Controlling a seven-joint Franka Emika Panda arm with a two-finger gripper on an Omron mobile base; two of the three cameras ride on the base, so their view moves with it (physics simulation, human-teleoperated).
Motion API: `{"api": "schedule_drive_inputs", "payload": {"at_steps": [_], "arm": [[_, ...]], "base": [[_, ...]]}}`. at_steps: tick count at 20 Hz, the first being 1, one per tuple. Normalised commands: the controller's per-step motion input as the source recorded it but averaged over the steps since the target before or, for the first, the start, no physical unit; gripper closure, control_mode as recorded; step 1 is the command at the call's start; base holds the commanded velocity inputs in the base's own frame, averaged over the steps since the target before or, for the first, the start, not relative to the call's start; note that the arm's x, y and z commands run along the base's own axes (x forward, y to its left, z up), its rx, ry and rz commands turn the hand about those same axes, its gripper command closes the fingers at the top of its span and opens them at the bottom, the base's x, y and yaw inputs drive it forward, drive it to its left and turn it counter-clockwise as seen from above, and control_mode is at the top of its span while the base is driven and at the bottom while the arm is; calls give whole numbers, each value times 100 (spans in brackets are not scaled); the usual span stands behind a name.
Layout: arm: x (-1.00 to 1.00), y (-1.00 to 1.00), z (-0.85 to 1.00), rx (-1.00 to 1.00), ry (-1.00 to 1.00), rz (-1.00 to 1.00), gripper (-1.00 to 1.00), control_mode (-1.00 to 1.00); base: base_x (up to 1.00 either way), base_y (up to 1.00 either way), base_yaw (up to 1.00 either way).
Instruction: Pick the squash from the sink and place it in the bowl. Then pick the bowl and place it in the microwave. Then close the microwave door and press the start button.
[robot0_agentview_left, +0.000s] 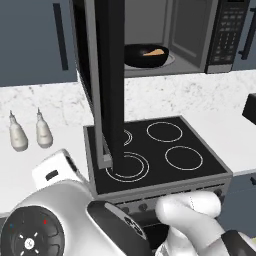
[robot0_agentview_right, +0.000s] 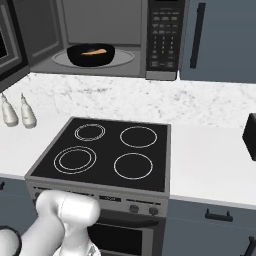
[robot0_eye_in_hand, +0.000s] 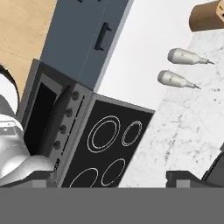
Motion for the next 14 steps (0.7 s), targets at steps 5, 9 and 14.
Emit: {"api": "schedule_drive_inputs", "payload": {"at_steps": [5,9,14], "arm": [[100,81,-2,-13,0,-36,-100,-100],[86,13,0,-8,-7,-28,-100,-100],[15,-78,11,0,-19,-16,-100,-100]], "base": [[0,0,0],[0,0,0],[0,0,0]]}}
